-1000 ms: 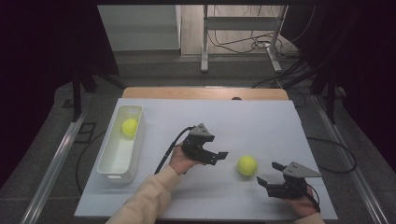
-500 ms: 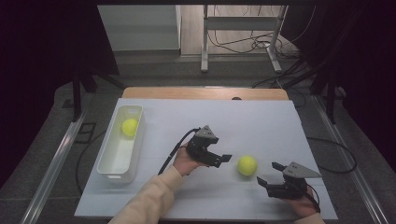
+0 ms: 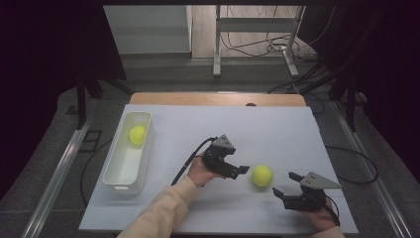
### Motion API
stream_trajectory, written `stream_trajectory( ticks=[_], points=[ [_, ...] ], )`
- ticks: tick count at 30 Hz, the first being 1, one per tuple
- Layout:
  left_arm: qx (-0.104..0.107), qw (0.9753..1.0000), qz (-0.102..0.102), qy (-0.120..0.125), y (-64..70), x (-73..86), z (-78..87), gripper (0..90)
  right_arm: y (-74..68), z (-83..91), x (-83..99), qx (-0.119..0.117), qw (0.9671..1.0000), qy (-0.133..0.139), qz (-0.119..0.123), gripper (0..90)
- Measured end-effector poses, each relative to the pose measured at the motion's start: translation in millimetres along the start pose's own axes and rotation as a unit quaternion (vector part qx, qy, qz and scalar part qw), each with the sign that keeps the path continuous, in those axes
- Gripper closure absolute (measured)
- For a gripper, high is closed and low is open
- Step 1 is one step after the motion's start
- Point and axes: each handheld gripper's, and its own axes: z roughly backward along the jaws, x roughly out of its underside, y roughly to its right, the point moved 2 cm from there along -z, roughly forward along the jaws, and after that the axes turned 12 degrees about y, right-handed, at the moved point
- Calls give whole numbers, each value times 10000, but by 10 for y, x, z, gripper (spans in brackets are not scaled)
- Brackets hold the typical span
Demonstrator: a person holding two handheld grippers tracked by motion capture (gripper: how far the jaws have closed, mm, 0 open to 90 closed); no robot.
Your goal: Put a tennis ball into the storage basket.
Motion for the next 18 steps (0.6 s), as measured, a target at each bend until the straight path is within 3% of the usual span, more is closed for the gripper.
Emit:
stream_trajectory(
  ticks=[18],
  points=[
    [182,9996,-63,-184,64,18,-235,129,3,-4,6,0,10000,-24,-7,159]
  ],
)
